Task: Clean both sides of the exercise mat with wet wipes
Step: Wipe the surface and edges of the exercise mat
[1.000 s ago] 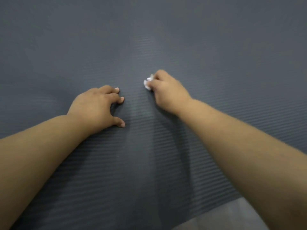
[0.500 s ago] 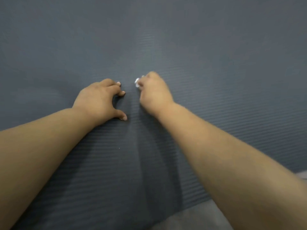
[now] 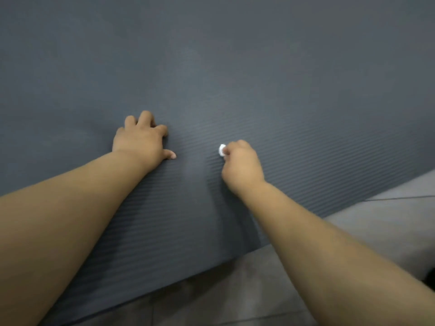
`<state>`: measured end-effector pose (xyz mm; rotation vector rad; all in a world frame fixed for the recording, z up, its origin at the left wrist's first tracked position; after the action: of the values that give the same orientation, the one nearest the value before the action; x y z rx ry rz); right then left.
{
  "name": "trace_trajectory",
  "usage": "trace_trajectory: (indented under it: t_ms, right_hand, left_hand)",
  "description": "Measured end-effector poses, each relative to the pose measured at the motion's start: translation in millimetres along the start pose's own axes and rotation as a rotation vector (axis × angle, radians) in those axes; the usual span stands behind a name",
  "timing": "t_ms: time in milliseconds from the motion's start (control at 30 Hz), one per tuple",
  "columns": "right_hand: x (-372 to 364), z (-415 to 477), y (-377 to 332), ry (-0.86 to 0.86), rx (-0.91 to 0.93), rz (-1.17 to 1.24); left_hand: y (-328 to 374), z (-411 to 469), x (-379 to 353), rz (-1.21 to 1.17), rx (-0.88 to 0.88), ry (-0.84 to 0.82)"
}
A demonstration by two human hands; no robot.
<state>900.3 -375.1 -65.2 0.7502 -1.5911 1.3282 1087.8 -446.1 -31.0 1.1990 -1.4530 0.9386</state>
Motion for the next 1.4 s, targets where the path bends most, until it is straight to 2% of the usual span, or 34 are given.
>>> trace_trajectory:
  t_ms: [67, 133, 200, 333, 467, 533, 633, 733, 800, 900, 967, 1033, 1167, 1333, 1400]
  right_hand:
    - [-13.0, -36.6, -30.0, -0.145, 0.167, 0.058]
    - [-14.2, -51.0, -28.2, -0.192, 0.246, 0.065]
    - [-3.5, -47.2, -5.7, -0.166, 0.173, 0.045]
    - [30.0, -45.4, 48.5, -0.048, -0.087, -0.071]
    - [34.4, -72.5, 44.7, 0.020, -0.264, -0.055]
    - [22.4, -94.1, 21.6, 0.007, -0.225, 0.013]
    - [1.7, -137.8, -18.6, -0.129, -0.006, 0.099]
    - [-2.8, -153.4, -18.3, -0.249, 0.186, 0.087]
    - [6.2, -141.0, 3.2, -0.170, 0.117, 0.067]
    - [27.9, -124.6, 36.5, -0.021, -0.135, -0.023]
    - [31.1, -126.0, 36.4, 0.007, -0.230, -0.090]
    - [20.6, -139.2, 15.4, -0.041, -0.196, -0.089]
    - [-5.5, -179.1, -35.7, -0.260, 0.081, -0.023]
    - [10.3, -174.4, -11.4, -0.134, 0.087, -0.078]
    - [16.2, -177.3, -2.3, -0.173, 0.118, -0.054]
  left_hand:
    - [2.2, -8.6, 1.5, 0.024, -0.022, -0.031]
    - [1.8, -20.5, 2.9, 0.005, -0.058, -0.069]
    - [-1.3, -34.0, 7.9, 0.005, -0.121, -0.115]
    - [0.9, -59.7, 28.6, 0.021, -0.188, -0.253]
    - [11.7, -83.8, 39.5, 0.009, -0.205, -0.379]
    - [15.2, -95.1, 33.3, 0.063, -0.218, -0.374]
    - [20.4, -111.1, 8.5, 0.209, -0.256, -0.312]
    - [22.5, -117.3, -13.0, 0.268, -0.254, -0.236]
    - [21.3, -117.4, -19.3, 0.252, -0.249, -0.201]
    - [16.6, -118.5, -23.8, 0.233, -0.258, -0.168]
    - [13.3, -119.2, -26.1, 0.221, -0.265, -0.148]
    - [11.2, -118.8, -27.4, 0.211, -0.271, -0.127]
    - [9.8, -118.1, -26.8, 0.206, -0.278, -0.115]
    - [9.0, -120.9, -16.9, 0.175, -0.289, -0.185]
    - [8.4, -123.2, -7.2, 0.154, -0.307, -0.201]
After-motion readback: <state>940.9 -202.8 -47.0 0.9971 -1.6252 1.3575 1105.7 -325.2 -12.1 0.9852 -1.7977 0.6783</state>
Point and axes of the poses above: each hand's wrist, its own z-axis towards the middle knuckle, its own x-axis out of the back of the hand, y = z × x, the point moved 1 cm from there along z, towards the middle knuckle, and after that the axes turned 13 degrees about y, right-handed, at the moved point
